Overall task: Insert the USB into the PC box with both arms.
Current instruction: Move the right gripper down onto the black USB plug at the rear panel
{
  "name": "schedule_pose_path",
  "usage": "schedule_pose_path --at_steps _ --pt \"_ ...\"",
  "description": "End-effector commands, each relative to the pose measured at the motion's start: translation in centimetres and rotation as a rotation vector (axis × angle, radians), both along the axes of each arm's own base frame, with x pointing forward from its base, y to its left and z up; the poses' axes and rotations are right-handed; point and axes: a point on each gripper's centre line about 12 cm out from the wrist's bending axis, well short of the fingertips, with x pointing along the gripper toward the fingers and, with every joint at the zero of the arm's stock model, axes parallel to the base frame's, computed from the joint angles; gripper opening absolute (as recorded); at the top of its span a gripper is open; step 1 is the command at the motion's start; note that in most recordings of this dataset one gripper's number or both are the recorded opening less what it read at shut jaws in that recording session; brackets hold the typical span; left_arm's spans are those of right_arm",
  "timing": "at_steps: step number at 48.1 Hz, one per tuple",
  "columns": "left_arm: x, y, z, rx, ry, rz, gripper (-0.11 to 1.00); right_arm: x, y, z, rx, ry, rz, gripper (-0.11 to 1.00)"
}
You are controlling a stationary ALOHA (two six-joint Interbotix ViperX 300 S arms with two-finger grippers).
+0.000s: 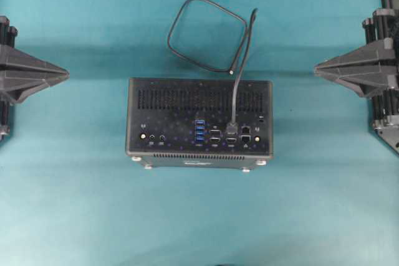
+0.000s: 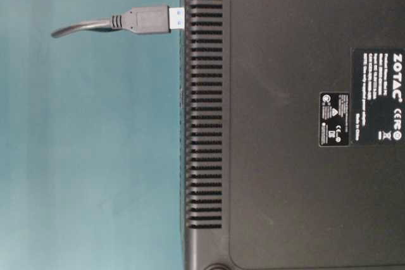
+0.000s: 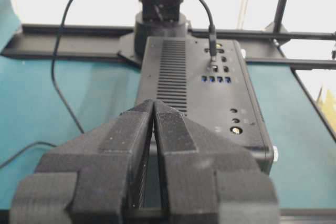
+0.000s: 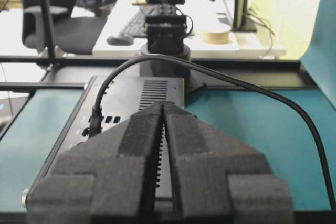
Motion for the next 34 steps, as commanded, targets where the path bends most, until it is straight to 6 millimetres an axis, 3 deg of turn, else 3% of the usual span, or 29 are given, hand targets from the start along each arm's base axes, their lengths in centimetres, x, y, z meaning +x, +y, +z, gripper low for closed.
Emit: schedule_pose_path --at_steps 1,5,11,25,34 --pt "0.5 -0.1 -0.3 -0.014 0.018 -0.005 0.1 0.2 -0.2 -0.4 0.014 0.018 -0.009 0.14" --pt "0.7 -0.1 -0.6 -0.028 0.034 -0.006 0.02 0.9 -0.3 -1.6 0.093 0.139 -0.017 0.19" --pt "1.3 -0.1 -0.2 -0.023 0.051 -0.006 0.0 1.9 -0.1 -2.6 0.152 0.334 -0.017 0.07" --pt "2.8 0.0 0.5 0.078 0.313 -0.005 0.0 4.6 1.3 0.0 0.15 0.479 0.038 0.04" --pt "2.8 0.1 1.1 0.132 0.35 -0.007 0.0 6.3 2.4 2.0 0.171 0.58 0.069 0.05"
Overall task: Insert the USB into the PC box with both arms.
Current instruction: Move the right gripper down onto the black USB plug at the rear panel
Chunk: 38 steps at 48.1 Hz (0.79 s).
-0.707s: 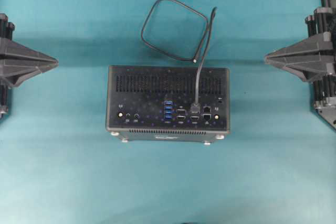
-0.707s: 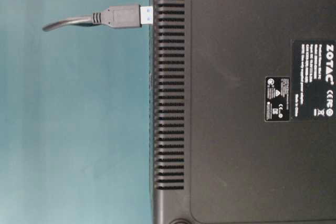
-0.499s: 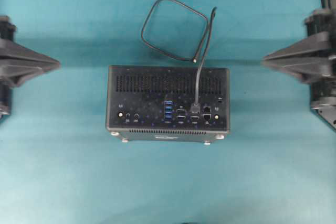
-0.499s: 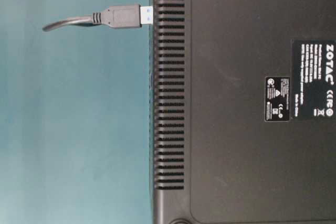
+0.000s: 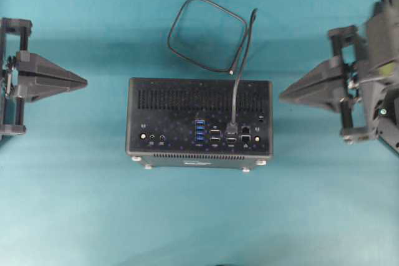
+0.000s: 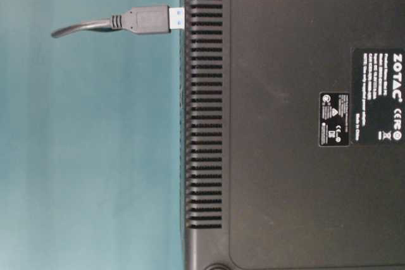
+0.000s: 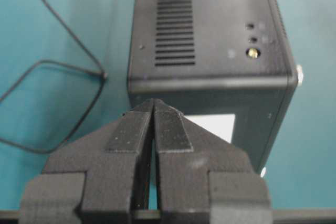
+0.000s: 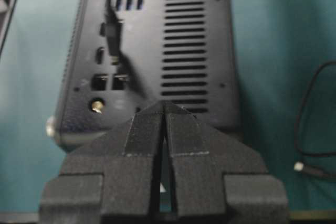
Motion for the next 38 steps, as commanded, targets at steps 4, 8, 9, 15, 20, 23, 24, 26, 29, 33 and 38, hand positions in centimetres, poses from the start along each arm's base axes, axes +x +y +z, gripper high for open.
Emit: schedule_pose_path --at_steps 4,8,9,15,20,23,24,26,29,33,38 --pt "0.2 0.1 1.2 0.003 -0.021 0.003 0.0 1.3 0.5 2.6 0.044 0.04 -0.002 0.06" --pt "0.2 0.1 1.3 0.005 -0.023 0.002 0.0 2.1 0.7 3.2 0.063 0.07 -0.011 0.08" --pt "0.2 0.1 1.4 0.005 -0.025 0.002 0.0 2.3 0.7 3.4 0.07 0.075 -0.014 0.08" --pt "0.3 0.1 1.3 0.005 -0.021 0.002 0.0 3.5 0.9 4.2 0.101 0.115 -0.031 0.15" --pt "0.3 0.1 0.9 0.005 -0.011 0.002 0.0 4.4 1.2 4.4 0.119 0.167 -0.038 0.3" --pt "0.3 0.1 0.6 0.003 -0.003 0.003 0.0 4.9 1.5 4.2 0.123 0.2 -0.036 0.45" --pt "0.2 0.1 0.7 0.003 -0.003 0.003 0.0 5.1 1.6 4.2 0.123 0.21 -0.034 0.5" --pt "0.2 0.1 0.6 0.005 -0.003 0.002 0.0 5.4 2.0 4.0 0.118 0.228 -0.023 0.62" --pt "0.2 0.1 0.6 0.005 -0.003 0.002 0.0 5.9 2.4 3.8 0.106 0.25 -0.011 0.77" --pt "0.2 0.1 0.6 0.005 -0.002 0.002 0.0 6.6 2.7 3.2 0.101 0.285 -0.009 0.8" --pt "0.2 0.1 0.0 0.005 0.014 0.002 0.0 7.6 2.8 3.1 0.098 0.3 -0.01 0.79"
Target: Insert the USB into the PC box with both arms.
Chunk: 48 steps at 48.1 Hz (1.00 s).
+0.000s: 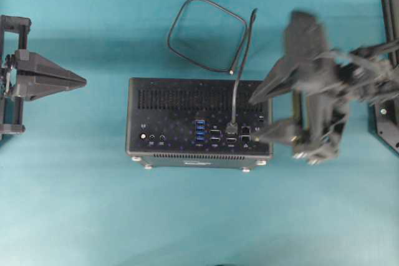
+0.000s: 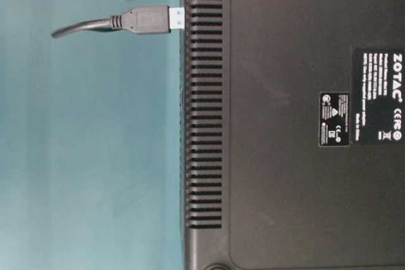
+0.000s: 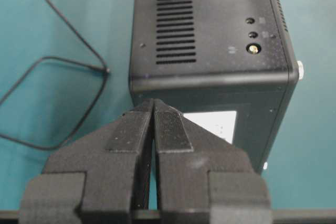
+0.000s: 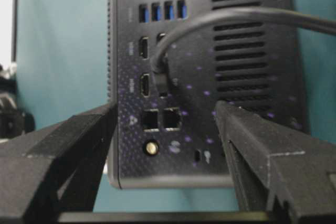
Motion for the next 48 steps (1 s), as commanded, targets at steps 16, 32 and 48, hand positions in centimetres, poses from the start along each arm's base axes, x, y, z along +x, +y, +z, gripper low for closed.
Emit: schedule_pose_path --at_steps 16,32,48 --pt "0.1 0.0 -0.3 0.003 0.006 0.001 0.0 3.1 0.3 2.3 -0.019 0.061 0.001 0.78" --pt "0.0 0.0 -0.4 0.001 0.008 0.001 0.0 3.5 -0.1 1.8 -0.047 0.14 -0.003 0.78" --pt "-0.1 0.0 -0.3 0.001 0.005 0.001 0.0 3.6 -0.2 1.6 -0.048 0.146 -0.003 0.73"
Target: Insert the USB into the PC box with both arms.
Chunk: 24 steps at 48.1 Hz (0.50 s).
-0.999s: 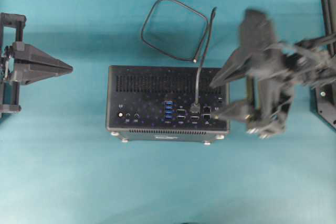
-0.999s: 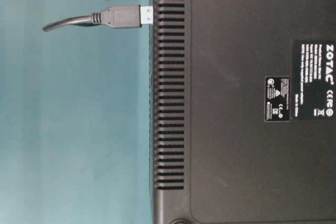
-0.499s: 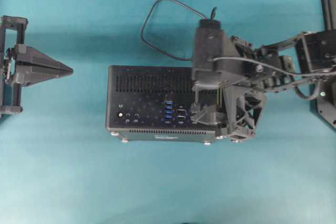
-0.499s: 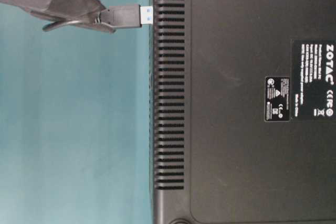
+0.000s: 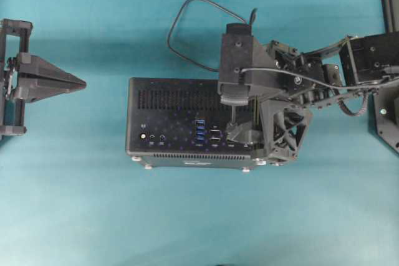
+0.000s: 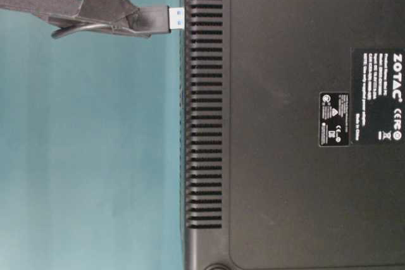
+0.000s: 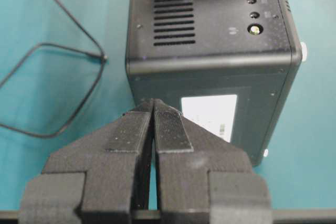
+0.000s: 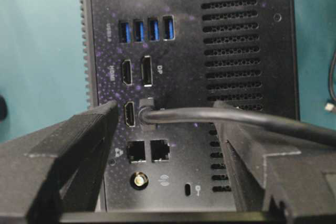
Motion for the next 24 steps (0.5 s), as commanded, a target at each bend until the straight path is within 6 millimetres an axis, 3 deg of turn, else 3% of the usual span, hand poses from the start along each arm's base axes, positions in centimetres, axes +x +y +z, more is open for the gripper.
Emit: schedule_pose_path --at_steps 1,24 --pt "0.13 0.04 0.46 0.002 -0.014 0.001 0.0 0.16 0.0 1.39 0.008 -0.044 -0.007 0.72" --pt "0.15 0.04 0.58 0.0 -0.017 0.002 0.0 0.07 0.33 1.22 0.011 -0.039 0.005 0.33"
